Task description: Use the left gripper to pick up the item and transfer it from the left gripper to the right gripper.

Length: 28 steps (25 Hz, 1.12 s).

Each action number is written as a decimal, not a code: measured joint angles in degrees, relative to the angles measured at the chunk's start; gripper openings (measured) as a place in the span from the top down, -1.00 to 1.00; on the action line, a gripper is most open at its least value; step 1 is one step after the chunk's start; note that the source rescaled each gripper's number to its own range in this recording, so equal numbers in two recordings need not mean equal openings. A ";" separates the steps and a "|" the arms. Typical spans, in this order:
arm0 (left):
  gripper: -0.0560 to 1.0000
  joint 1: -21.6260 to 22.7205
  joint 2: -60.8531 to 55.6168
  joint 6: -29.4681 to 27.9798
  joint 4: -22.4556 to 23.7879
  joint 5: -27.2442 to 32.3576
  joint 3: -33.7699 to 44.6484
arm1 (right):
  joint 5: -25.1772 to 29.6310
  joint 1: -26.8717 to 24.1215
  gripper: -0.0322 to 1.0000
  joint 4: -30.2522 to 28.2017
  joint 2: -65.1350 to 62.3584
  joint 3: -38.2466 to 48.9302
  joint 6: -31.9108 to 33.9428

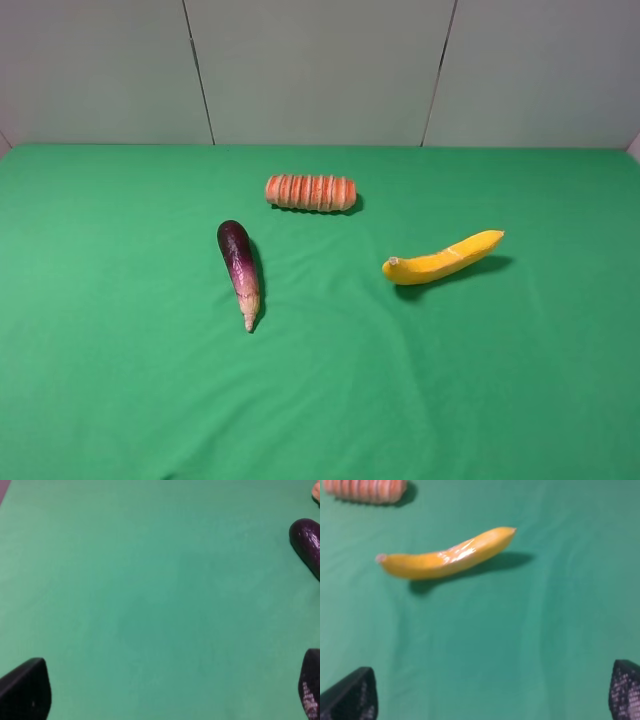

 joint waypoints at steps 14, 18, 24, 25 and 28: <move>-1.00 0.00 0.00 0.00 0.00 -0.06 0.00 | -7.65 -4.17 -1.00 -2.63 -10.87 7.56 1.22; -1.00 0.00 0.00 0.00 0.00 -0.06 0.00 | -7.84 -4.17 -1.00 -3.55 -10.87 7.61 2.35; -1.00 0.00 0.00 0.00 0.00 -0.06 0.00 | -7.88 -4.17 -1.00 -3.75 -10.87 7.61 2.55; -1.00 0.00 0.00 0.00 0.00 -0.06 0.00 | -7.88 -4.17 -1.00 -3.75 -10.87 7.61 2.55; -1.00 0.00 0.00 0.00 0.00 -0.06 0.00 | -7.88 -4.17 -1.00 -3.75 -10.87 7.61 2.55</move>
